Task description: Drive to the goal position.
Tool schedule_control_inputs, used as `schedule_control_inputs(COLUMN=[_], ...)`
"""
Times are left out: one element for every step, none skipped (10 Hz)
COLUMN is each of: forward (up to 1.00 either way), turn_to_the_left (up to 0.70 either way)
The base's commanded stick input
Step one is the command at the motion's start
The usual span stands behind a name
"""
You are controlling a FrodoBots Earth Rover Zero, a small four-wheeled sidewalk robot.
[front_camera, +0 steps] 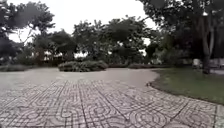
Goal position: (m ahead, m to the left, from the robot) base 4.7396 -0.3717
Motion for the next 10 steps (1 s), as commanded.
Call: schedule_control_inputs(forward=[1.0, 1.0, 1.0, 1.0, 1.0, 1.0, 1.0, 1.0, 1.0, 1.0], turn_to_the_left=[0.0, 0.0, 0.0, -0.13, -0.22, -0.1, 0.0, 0.0, 0.0, 0.0])
